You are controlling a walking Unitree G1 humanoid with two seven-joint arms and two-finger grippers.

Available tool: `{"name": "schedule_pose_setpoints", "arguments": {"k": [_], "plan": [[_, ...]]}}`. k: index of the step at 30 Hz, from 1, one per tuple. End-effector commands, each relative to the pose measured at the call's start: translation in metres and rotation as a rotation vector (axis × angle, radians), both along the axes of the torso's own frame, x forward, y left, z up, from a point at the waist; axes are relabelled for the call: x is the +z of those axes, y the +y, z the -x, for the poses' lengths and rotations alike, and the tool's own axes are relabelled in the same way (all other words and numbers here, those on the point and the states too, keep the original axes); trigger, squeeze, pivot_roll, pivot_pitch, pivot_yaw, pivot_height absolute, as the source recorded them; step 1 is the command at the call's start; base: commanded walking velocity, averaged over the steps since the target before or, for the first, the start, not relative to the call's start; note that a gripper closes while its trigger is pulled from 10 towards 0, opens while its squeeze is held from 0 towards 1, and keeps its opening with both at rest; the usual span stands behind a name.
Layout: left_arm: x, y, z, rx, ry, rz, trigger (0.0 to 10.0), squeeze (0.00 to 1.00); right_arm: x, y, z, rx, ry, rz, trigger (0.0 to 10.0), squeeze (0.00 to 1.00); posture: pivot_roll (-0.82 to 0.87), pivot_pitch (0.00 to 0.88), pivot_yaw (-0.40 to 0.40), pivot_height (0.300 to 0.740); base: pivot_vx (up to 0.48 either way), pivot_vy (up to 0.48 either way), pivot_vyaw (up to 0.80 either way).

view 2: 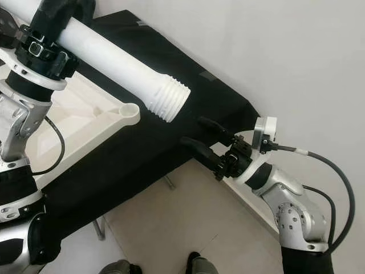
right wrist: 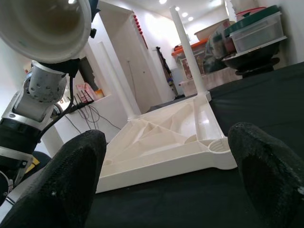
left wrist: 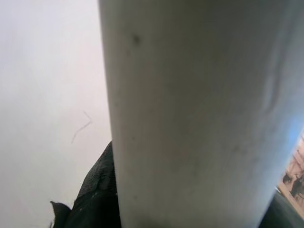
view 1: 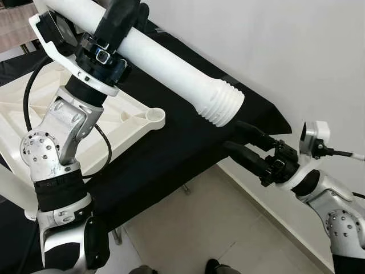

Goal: Building children table

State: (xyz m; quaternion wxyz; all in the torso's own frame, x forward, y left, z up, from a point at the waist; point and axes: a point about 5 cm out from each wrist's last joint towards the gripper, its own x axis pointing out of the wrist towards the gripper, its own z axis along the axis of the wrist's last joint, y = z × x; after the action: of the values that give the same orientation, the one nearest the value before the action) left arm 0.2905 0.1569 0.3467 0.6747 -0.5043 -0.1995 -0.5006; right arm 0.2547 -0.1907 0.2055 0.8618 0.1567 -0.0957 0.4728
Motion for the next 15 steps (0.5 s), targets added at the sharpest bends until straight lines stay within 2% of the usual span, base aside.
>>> {"name": "schedule_pose_setpoints", "arguments": {"k": [1, 6, 7, 9, 10, 11, 12, 15], "plan": [[0.006, 0.005, 0.002, 0.012, -0.035, 0.01, 0.0, 0.0, 0.002, -0.003, 0.002, -0.019, -0.017, 0.016, 10.0, 1.0, 0.01, 0.153, -0.016, 0.74, 0.0, 0.0, 0.0], [0.007, 0.014, 0.0, 0.042, -0.038, -0.001, 0.0, 0.0, 0.004, -0.01, 0.005, -0.034, -0.034, 0.074, 10.0, 1.0, 0.02, 0.156, -0.016, 0.74, 0.0, 0.0, 0.0], [0.008, 0.016, -0.001, 0.048, -0.041, -0.006, 0.0, 0.0, 0.003, -0.011, 0.005, -0.037, -0.033, 0.094, 10.0, 0.58, 0.02, 0.155, -0.017, 0.74, 0.0, 0.0, 0.0], [0.008, 0.017, -0.001, 0.052, -0.044, -0.009, 0.0, 0.0, 0.003, -0.012, 0.006, -0.039, -0.032, 0.106, 10.0, 0.58, 0.01, 0.155, -0.018, 0.74, 0.0, 0.0, 0.0], [0.009, 0.017, -0.001, 0.053, -0.049, -0.012, 0.0, 0.0, 0.002, -0.012, 0.006, -0.04, -0.031, 0.119, 10.0, 0.21, 0.01, 0.155, -0.019, 0.74, 0.0, 0.0, 0.0], [0.009, 0.017, -0.001, 0.053, -0.049, -0.012, 0.0, 0.0, 0.002, -0.012, 0.006, -0.04, -0.031, 0.119, 10.0, 0.21, 0.01, 0.155, -0.019, 0.74, 0.0, 0.0, 0.0], [0.01, 0.018, -0.002, 0.055, -0.052, -0.015, 0.0, 0.0, 0.002, -0.013, 0.006, -0.041, -0.03, 0.123, 10.0, 0.0, 0.01, 0.154, -0.019, 0.74, 0.0, 0.0, 0.0], [0.011, 0.018, -0.003, 0.062, -0.054, -0.032, 0.0, 0.0, 0.002, -0.014, 0.006, -0.045, -0.034, 0.147, 10.0, 0.0, 0.01, 0.152, -0.022, 0.74, 0.0, 0.0, 0.0]]}}
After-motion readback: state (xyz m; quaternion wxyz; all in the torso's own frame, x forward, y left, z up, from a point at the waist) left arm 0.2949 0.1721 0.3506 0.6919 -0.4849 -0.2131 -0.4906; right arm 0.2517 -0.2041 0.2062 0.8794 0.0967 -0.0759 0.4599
